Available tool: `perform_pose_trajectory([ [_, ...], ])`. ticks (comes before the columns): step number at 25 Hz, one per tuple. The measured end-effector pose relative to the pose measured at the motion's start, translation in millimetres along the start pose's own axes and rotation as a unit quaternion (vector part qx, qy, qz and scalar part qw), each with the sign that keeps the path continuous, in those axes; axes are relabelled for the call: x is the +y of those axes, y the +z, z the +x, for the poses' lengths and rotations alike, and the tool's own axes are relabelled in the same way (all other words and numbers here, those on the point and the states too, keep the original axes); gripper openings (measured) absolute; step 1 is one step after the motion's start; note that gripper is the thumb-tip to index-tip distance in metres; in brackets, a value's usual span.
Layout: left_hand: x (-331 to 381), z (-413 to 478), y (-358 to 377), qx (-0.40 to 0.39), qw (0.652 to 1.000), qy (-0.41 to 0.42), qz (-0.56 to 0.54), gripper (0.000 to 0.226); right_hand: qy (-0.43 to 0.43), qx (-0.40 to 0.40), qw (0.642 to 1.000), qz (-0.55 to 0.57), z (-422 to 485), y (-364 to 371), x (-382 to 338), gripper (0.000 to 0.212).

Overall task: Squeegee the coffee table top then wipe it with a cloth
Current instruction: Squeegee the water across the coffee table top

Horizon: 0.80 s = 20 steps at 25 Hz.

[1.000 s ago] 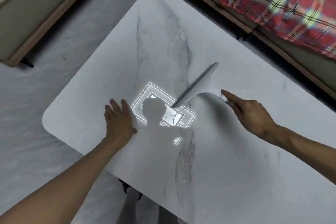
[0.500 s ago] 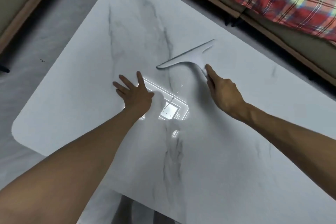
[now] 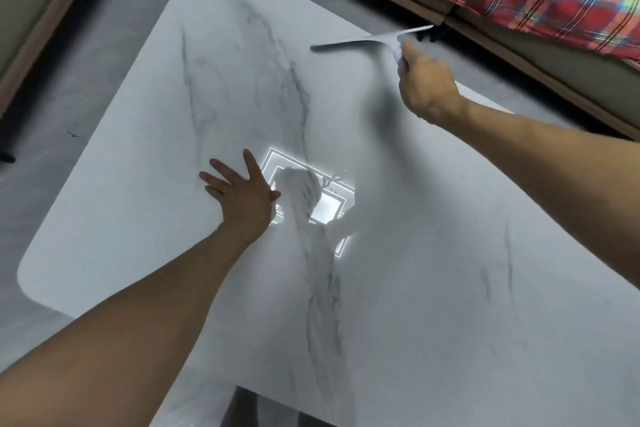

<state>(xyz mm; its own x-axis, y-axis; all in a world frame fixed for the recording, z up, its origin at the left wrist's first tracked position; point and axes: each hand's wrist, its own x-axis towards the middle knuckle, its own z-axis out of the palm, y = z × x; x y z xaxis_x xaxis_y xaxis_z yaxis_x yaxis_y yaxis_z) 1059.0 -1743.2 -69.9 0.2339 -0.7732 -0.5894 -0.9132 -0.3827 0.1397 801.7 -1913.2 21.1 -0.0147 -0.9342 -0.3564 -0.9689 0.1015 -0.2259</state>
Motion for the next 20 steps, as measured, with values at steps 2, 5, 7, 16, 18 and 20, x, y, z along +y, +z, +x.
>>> perform_pose_trajectory([
  [2,-2,1,2,0.006,1.0,0.004,0.005,0.091,0.029,-0.008,1.0,0.008,-20,16,5,0.044],
  [5,-4,1,4,0.011,1.0,0.011,0.005,0.091,0.035,-0.033,0.999,0.016,-103,41,29,0.05],
  [7,-4,2,4,0.011,1.0,0.015,0.009,0.091,0.036,-0.091,0.995,-0.003,-164,43,48,0.055],
  [16,-12,10,12,0.01,0.999,0.034,0.003,0.095,0.155,0.049,0.984,0.07,-84,-6,99,0.044],
  [18,-16,14,14,0.009,0.999,0.035,0.004,0.096,0.202,0.032,0.973,0.103,-77,3,99,0.041],
  [20,-18,15,14,0.011,1.0,0.029,0.004,0.096,0.217,0.009,0.97,0.107,-100,22,93,0.039],
])
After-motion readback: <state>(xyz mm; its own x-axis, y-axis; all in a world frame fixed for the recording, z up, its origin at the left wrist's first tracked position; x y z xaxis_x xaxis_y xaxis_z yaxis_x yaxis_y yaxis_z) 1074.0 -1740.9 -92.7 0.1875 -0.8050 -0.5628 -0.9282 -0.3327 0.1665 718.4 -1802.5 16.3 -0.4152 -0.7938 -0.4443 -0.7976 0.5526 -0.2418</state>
